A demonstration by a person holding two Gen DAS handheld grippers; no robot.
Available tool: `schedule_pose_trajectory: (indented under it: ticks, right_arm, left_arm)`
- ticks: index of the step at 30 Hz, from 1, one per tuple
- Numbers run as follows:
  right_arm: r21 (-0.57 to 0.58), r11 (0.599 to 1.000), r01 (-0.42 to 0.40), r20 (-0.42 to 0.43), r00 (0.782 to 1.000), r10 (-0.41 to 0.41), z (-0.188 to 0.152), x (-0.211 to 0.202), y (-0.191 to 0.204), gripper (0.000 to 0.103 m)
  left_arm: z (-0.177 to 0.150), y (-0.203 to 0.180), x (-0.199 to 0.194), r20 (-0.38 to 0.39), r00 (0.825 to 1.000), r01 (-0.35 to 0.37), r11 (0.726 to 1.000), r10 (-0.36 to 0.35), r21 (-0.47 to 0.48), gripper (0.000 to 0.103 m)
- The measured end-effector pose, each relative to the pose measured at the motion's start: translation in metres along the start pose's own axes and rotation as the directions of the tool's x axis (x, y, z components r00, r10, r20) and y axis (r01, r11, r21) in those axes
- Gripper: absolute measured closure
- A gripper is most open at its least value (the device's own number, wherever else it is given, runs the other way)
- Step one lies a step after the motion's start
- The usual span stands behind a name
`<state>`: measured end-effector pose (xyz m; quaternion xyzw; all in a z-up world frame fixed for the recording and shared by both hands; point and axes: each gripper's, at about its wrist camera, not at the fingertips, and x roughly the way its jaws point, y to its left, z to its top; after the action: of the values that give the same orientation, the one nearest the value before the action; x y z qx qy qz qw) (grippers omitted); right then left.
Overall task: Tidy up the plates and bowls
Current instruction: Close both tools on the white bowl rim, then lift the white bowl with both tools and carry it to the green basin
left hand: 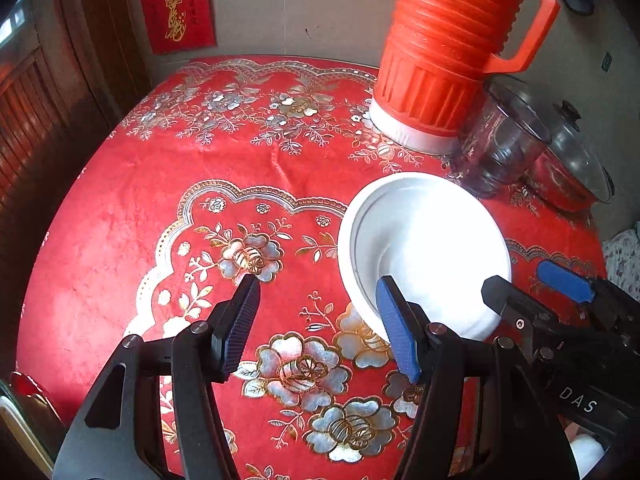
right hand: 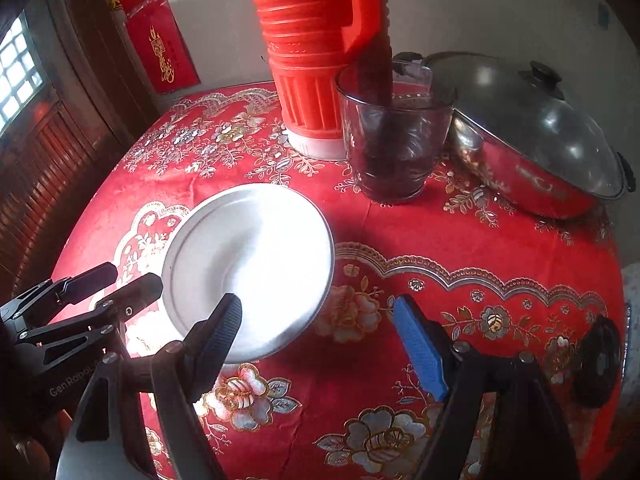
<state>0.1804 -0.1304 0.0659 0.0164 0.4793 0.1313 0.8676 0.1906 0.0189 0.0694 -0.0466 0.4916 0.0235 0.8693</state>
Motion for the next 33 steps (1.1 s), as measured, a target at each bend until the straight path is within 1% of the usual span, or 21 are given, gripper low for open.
schedule_pose_trajectory:
  ticks: [2,4,6,7,9,10,11,12,13,14,15,16,18,24,33]
  right_arm:
    - [-0.01,1.0,-0.006,-0.008,1.0,0.006,0.004,0.007,0.001,0.025]
    - [-0.019,1.0,-0.003,-0.016,1.0,0.002,0.008,0.014,0.001,0.034]
    - [-0.025,1.0,-0.012,-0.028,1.0,0.011,0.01,0.021,0.0,0.048]
    - [-0.03,0.999,-0.014,-0.034,0.999,0.013,0.011,0.024,0.0,0.051]
    - [-0.041,0.999,-0.014,-0.039,0.999,0.013,0.012,0.029,0.001,0.062]
    - [-0.042,0.999,-0.016,-0.037,0.999,0.015,0.012,0.03,0.001,0.066]
    - [-0.043,0.999,-0.019,-0.034,0.999,0.017,0.012,0.03,0.001,0.073]
    - [-0.046,0.999,-0.022,-0.033,0.999,0.02,0.012,0.03,0.001,0.078]
    - [-0.052,0.998,-0.027,-0.034,0.999,0.026,0.011,0.029,0.002,0.079]
    - [-0.057,0.997,-0.042,-0.03,0.999,0.041,0.01,0.027,0.003,0.079]
    - [-0.066,0.997,-0.049,-0.028,0.998,0.047,0.008,0.025,0.005,0.08]
    - [-0.077,0.996,-0.049,-0.025,0.999,0.047,0.007,0.023,0.007,0.08]
    - [-0.093,0.995,-0.035,-0.018,0.999,0.033,0.003,0.018,0.011,0.079]
    - [-0.09,0.995,-0.048,-0.018,0.999,0.046,-0.012,0.005,0.016,0.079]
    - [-0.111,0.992,-0.056,-0.01,0.998,0.056,-0.049,-0.023,0.041,0.079]
  left_arm:
    - [0.003,-0.002,0.007,-0.01,1.0,-0.002,1.0,0.002,-0.002,0.042]
    - [0.006,-0.005,0.013,-0.017,1.0,-0.013,1.0,0.013,0.01,0.042]
    - [0.007,-0.006,0.02,-0.027,0.999,-0.022,1.0,0.023,0.016,0.042]
    - [0.008,-0.006,0.023,-0.035,0.999,-0.02,1.0,0.02,0.014,0.042]
    - [0.009,-0.006,0.028,-0.044,0.999,-0.008,1.0,0.008,0.01,0.042]
    - [0.009,-0.007,0.03,-0.046,0.999,-0.006,1.0,0.007,0.015,0.043]
    - [0.01,-0.008,0.032,-0.045,0.999,-0.009,1.0,0.01,0.022,0.046]
    - [0.01,-0.008,0.033,-0.045,0.999,-0.017,0.999,0.018,0.027,0.064]
    - [0.011,-0.008,0.034,-0.05,0.999,-0.003,1.0,0.004,0.026,0.071]
    - [0.01,-0.01,0.034,-0.058,0.998,0.003,1.0,-0.001,0.028,0.075]
    - [0.009,-0.012,0.033,-0.06,0.998,0.007,0.999,-0.004,0.041,0.084]
    - [0.008,-0.015,0.031,-0.057,0.998,0.005,0.998,-0.002,0.056,0.086]
    - [0.005,-0.017,0.025,-0.048,0.999,-0.004,0.998,0.007,0.067,0.086]
    - [-0.009,-0.009,0.005,-0.038,0.999,0.028,0.997,-0.025,0.065,0.087]
    - [-0.048,0.005,-0.03,-0.006,1.0,0.021,0.996,-0.02,0.086,0.087]
